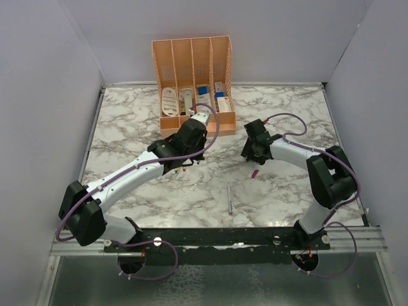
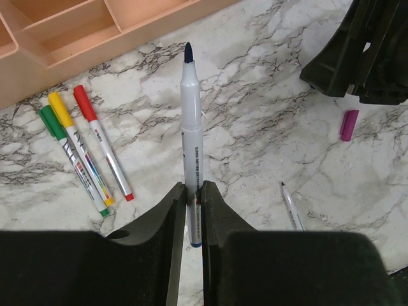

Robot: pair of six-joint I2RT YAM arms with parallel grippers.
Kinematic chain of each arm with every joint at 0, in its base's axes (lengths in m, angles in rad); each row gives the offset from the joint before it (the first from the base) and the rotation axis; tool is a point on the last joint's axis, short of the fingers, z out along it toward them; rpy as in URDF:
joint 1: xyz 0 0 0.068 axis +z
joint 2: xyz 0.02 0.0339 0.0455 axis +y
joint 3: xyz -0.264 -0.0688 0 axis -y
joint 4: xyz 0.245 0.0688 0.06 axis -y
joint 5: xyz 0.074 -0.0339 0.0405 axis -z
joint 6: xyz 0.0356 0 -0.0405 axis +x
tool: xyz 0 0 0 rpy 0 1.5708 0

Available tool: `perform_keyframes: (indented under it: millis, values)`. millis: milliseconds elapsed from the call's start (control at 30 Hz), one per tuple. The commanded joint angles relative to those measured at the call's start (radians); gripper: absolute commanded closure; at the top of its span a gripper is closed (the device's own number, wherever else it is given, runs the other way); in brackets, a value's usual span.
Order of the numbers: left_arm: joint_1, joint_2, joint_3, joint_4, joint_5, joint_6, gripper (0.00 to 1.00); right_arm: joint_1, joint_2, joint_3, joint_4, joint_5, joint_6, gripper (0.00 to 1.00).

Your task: Insert the pens into the pen caps

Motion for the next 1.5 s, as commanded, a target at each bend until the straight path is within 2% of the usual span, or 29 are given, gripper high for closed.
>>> perform_keyframes:
  millis: [0,233,367,400,633,900,1233,1300,1367,1467]
  values:
    - [0.006,-0.018,-0.006,0.021,0.018,0.012,1.0,-0.006,0.035,0.025,-0.006,0.004,0.027,0.52]
    - [0.012,-0.004,-0.002,0.021,0.028,0.022,1.0,-0.006,0.072,0.029,-0.05,0.028,0.01,0.57]
    - [0.015,0.009,0.001,0.022,0.033,0.028,1.0,-0.006,0.087,0.018,-0.05,0.03,-0.015,0.77]
    - [0.017,0.011,0.002,0.023,0.036,0.03,1.0,-0.006,0.091,0.015,-0.049,0.032,-0.021,0.79]
    - [0.02,0.023,-0.003,0.037,0.051,0.038,1.0,-0.006,0.139,0.014,-0.07,0.045,-0.049,0.81]
    - [0.024,0.025,-0.037,0.088,0.092,0.023,1.0,-0.006,0.142,-0.013,-0.036,-0.014,-0.103,0.99]
    - [0.025,0.033,-0.051,0.114,0.107,0.015,1.0,-0.007,0.11,0.003,-0.016,-0.031,-0.18,0.99]
    - [0.025,0.039,-0.049,0.115,0.111,0.016,1.0,-0.006,0.128,0.022,-0.04,-0.02,-0.179,0.95]
    - [0.025,0.041,-0.047,0.116,0.113,0.015,1.0,-0.006,0.14,0.028,-0.052,-0.014,-0.174,0.85]
    - [0.025,0.044,-0.045,0.116,0.117,0.015,1.0,-0.006,0.141,0.023,-0.049,-0.013,-0.168,0.79]
